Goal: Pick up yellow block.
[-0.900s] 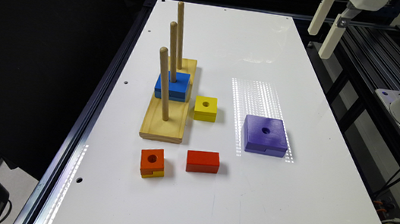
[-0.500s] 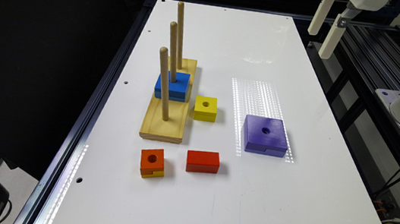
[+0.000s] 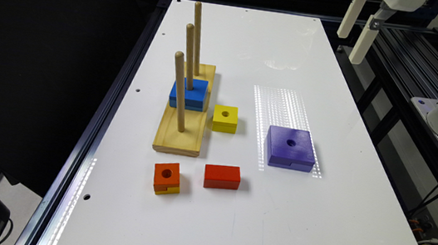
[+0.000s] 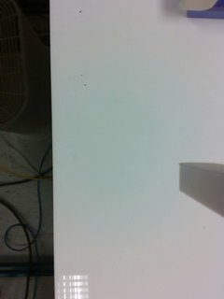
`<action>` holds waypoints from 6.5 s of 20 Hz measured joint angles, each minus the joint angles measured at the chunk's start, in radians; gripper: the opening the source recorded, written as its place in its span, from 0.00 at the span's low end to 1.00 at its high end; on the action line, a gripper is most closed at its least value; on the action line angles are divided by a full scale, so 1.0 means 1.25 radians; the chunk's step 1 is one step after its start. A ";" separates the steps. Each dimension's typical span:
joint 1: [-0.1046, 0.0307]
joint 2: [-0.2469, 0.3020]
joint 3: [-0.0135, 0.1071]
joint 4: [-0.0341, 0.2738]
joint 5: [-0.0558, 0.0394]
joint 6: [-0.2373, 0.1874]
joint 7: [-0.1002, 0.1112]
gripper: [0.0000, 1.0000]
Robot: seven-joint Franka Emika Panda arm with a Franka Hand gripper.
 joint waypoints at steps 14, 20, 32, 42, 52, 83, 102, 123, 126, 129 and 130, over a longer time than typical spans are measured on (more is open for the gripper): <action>0.023 -0.001 0.014 0.011 0.0130 0.003 0.007 1.00; 0.031 0.005 0.016 0.021 0.0155 0.007 0.011 1.00; 0.047 0.150 0.040 0.128 0.0179 0.046 0.046 1.00; 0.047 0.242 0.051 0.215 0.0180 0.050 0.057 1.00; 0.047 0.312 0.078 0.280 0.0184 0.050 0.085 1.00; 0.037 0.418 0.098 0.398 0.0184 0.050 0.108 1.00; 0.022 0.494 0.098 0.483 0.0155 0.050 0.104 1.00; 0.022 0.638 0.096 0.484 0.0097 0.165 0.104 1.00; 0.022 0.648 0.096 0.485 0.0093 0.176 0.104 1.00; 0.022 0.653 0.096 0.485 0.0091 0.177 0.104 1.00; 0.022 0.658 0.096 0.485 0.0089 0.180 0.104 1.00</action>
